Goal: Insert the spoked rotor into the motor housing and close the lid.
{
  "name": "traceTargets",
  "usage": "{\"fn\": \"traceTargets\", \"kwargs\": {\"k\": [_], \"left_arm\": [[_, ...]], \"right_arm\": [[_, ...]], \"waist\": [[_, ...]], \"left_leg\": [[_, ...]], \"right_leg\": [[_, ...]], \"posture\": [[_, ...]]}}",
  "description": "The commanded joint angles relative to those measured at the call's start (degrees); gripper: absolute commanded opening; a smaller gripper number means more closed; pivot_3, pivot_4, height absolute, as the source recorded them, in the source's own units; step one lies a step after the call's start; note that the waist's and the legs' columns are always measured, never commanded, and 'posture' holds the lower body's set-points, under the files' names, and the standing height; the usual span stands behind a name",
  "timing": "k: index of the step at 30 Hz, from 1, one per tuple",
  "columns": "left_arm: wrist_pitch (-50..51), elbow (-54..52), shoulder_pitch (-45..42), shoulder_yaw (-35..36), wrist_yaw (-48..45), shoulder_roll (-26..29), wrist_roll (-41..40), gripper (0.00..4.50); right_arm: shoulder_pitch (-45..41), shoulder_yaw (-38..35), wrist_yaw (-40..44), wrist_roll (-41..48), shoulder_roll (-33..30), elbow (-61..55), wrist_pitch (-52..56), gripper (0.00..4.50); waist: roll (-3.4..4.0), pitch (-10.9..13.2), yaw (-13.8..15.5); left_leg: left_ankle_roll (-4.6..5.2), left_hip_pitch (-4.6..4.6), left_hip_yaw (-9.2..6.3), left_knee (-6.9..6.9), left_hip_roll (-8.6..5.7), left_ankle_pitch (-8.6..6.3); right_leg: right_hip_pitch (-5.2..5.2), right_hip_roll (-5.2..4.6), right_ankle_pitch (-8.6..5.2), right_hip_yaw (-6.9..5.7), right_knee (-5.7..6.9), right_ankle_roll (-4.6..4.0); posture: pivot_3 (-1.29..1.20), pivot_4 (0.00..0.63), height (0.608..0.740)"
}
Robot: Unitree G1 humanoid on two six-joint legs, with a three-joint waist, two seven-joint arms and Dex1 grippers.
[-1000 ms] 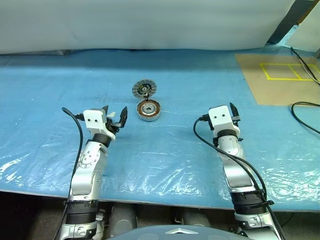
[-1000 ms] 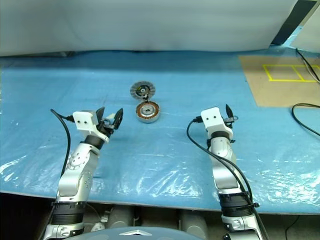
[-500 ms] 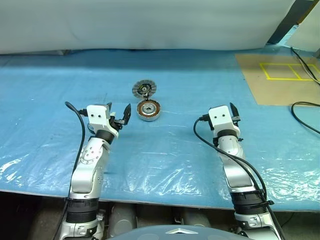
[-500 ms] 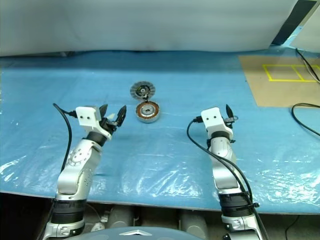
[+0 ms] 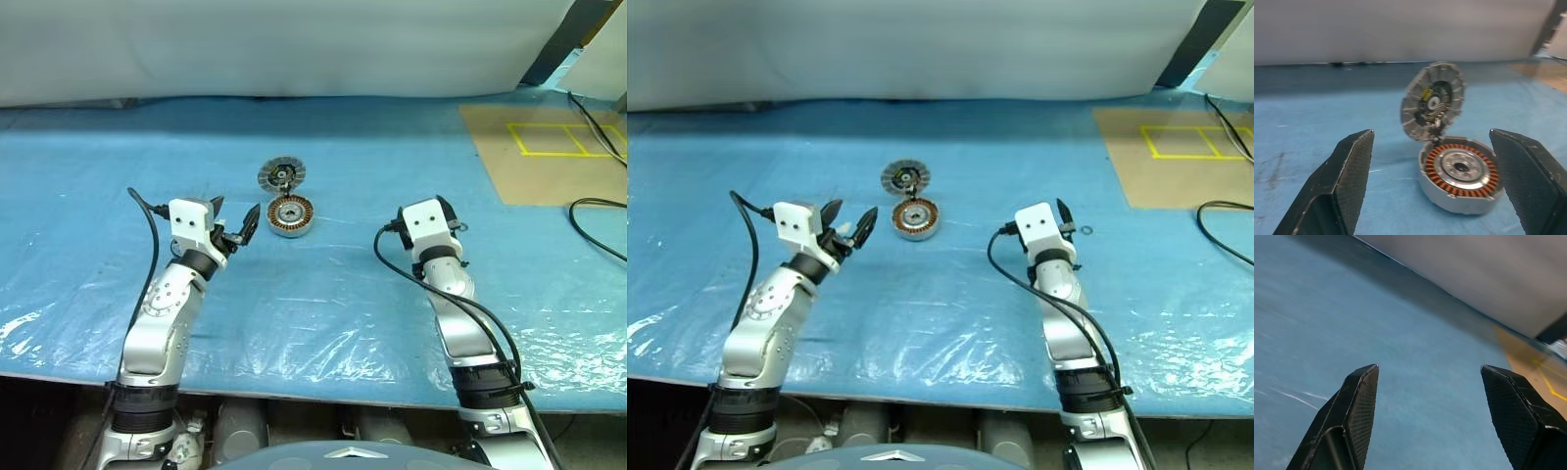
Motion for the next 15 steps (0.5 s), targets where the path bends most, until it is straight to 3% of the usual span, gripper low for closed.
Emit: {"fn": "traceTargets", "kwargs": {"k": [1, 6, 15], "left_arm": [[-0.41, 0.59, -1.59, 2.04, -7.62, 4.51, -3.26, 4.01], [-1.17, 4.86, -3.29, 1.69, -17.94, 10.61, -4.99, 4.01], [-1.36, 7.7, -3.46, 1.3, -27.28, 13.32, -6.75, 4.01]], "right_arm": [[-5.32, 0.84, 8.6, 4.54, -2.59, -0.49, -0.21, 3.48], [-16.0, 6.95, 29.33, 12.37, -6.99, 2.85, 2.39, 3.48], [-36.95, 16.84, 55.31, 16.97, -10.09, 16.7, 1.72, 3.48]], "waist": [[0.0, 0.0, 0.03], [0.02, 0.01, -0.04], [0.03, 0.02, 0.14]], "left_leg": [[0.0, 0.0, 0.01, 0.01, 0.01, 0.0], [0.01, 0.03, 0.02, 0.01, 0.01, 0.0], [0.06, -0.08, 0.2, 0.07, 0.09, 0.02]], "right_leg": [[0.0, 0.01, 0.0, 0.0, 0.02, 0.0], [0.0, 0.01, 0.0, 0.0, 0.06, -0.03], [-0.08, 0.01, -0.18, -0.1, 0.23, -0.45]], "posture": [[0.0, 0.15, 0.74], [0.0, 0.15, 0.74], [0.0, 0.15, 0.74]]}}
